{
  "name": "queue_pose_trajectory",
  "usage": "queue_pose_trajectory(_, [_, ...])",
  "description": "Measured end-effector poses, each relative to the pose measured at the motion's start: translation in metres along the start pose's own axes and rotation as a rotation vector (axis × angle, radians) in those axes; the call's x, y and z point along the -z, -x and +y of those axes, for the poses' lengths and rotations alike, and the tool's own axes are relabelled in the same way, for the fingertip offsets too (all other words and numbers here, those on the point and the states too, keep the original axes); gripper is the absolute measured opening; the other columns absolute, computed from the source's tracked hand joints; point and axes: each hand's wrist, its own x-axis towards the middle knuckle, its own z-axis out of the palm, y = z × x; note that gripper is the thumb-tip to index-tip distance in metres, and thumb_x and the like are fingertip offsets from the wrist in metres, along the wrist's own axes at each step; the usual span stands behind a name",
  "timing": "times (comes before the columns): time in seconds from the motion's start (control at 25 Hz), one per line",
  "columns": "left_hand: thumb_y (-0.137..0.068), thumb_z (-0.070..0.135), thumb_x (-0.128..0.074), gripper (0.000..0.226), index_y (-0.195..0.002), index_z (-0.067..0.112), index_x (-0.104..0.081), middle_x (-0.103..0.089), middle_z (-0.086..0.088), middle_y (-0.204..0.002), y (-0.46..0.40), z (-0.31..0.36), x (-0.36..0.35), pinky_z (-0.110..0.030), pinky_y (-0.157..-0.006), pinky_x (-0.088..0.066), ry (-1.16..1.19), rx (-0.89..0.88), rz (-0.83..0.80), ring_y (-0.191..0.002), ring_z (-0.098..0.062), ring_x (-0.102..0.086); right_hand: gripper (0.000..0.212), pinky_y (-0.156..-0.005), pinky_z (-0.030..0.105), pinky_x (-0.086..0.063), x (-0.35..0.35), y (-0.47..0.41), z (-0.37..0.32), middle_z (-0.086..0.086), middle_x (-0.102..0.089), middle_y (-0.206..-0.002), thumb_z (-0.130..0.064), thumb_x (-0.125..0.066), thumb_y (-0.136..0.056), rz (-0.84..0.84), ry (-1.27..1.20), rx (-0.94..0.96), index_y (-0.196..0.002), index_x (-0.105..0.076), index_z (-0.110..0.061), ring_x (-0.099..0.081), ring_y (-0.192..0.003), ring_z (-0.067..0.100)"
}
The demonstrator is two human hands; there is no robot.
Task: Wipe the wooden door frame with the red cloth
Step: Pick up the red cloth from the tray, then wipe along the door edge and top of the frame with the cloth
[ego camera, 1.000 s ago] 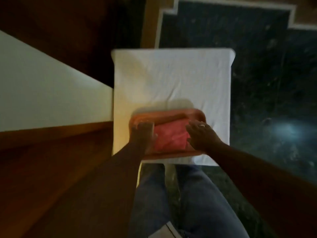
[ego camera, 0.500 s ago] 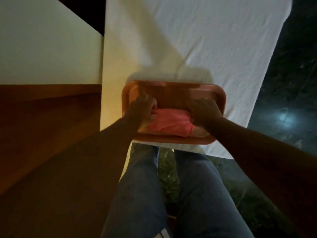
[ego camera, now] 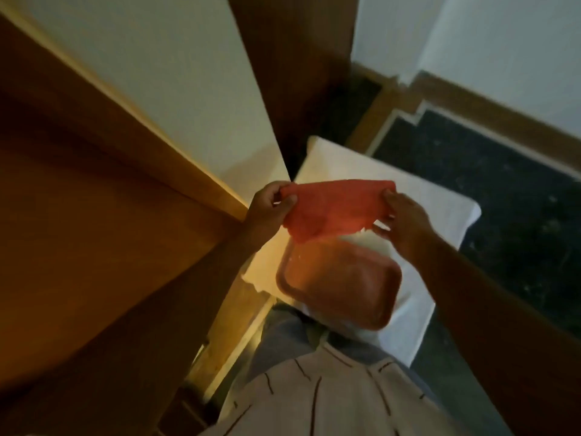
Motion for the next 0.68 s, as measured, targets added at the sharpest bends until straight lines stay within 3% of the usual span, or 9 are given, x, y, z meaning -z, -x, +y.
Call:
queue_pose_trajectory(0.16, [-0.091, 0.027, -0.062, 0.028, -0.118, 0.018, -0.057, -0.064, 0.004, -0.105, 0.039, 0.06, 0.07, -0.019, -0.067, -0.056, 0.028, -0.102, 0.211, -0.093, -0.014, -0.065, 0.053, -0.074, 0.039, -0.061, -0.089, 0.033, -0.044, 0.008, -0.065, -0.122, -0.024, -0.077, -0.083, -0.314, 0.235, 0.133, -0.131, -0.056, -0.018, -0.065, -0.109, 0.03])
queue_pose_trajectory(0.24, [-0.082, 0.04, -0.063, 0.041, -0.116, 0.018, -0.058, -0.064, 0.005, -0.104, 0.068, 0.091, 0.112, -0.015, -0.07, -0.052, -0.024, -0.17, 0.298, -0.088, -0.002, -0.063, 0.058, -0.08, 0.042, -0.06, -0.127, 0.06, -0.061, 0.01, -0.066, -0.118, -0.018, -0.083, -0.076, -0.328, 0.349, 0.333, -0.128, -0.058, -0.013, -0.066, -0.104, 0.03])
queue_pose_trajectory(0.36, [-0.074, 0.058, -0.058, 0.041, -0.109, 0.037, -0.059, -0.065, 0.014, -0.103, 0.124, 0.134, 0.183, -0.012, -0.068, -0.049, -0.175, -0.292, 0.44, -0.085, 0.009, -0.064, 0.031, -0.063, 0.025, -0.058, -0.187, 0.119, -0.087, 0.002, -0.071, -0.092, -0.024, -0.084, -0.074, -0.246, 0.35, 0.723, -0.1, -0.068, -0.02, -0.071, -0.088, 0.026])
queue_pose_trajectory(0.48, [-0.08, 0.057, -0.058, 0.03, -0.106, 0.042, -0.06, -0.069, 0.018, -0.099, 0.17, 0.173, 0.238, -0.013, -0.068, -0.048, -0.244, -0.439, 0.586, -0.086, 0.005, -0.065, 0.019, -0.068, 0.029, -0.055, -0.247, 0.184, -0.111, 0.002, -0.066, -0.095, -0.041, -0.077, -0.078, -0.169, 0.294, 1.056, -0.087, -0.062, -0.035, -0.067, -0.086, 0.021])
queue_pose_trajectory(0.56, [-0.084, 0.052, -0.058, 0.024, -0.105, 0.04, -0.061, -0.069, 0.021, -0.098, 0.191, 0.197, 0.265, -0.012, -0.067, -0.047, -0.285, -0.545, 0.664, -0.084, 0.002, -0.065, 0.015, -0.067, 0.029, -0.055, -0.283, 0.223, -0.128, -0.006, -0.065, -0.088, -0.047, -0.071, -0.082, -0.142, 0.204, 1.209, -0.08, -0.058, -0.041, -0.066, -0.08, 0.015])
queue_pose_trajectory(0.68, [-0.086, 0.047, -0.055, 0.013, -0.099, 0.043, -0.058, -0.066, 0.027, -0.099, 0.209, 0.231, 0.3, -0.006, -0.065, -0.043, -0.429, -0.689, 0.746, -0.083, 0.005, -0.064, 0.009, -0.058, 0.015, -0.052, -0.339, 0.269, -0.15, -0.019, -0.07, -0.08, -0.047, -0.069, -0.085, -0.14, 0.021, 1.316, -0.087, -0.063, -0.039, -0.067, -0.075, 0.001])
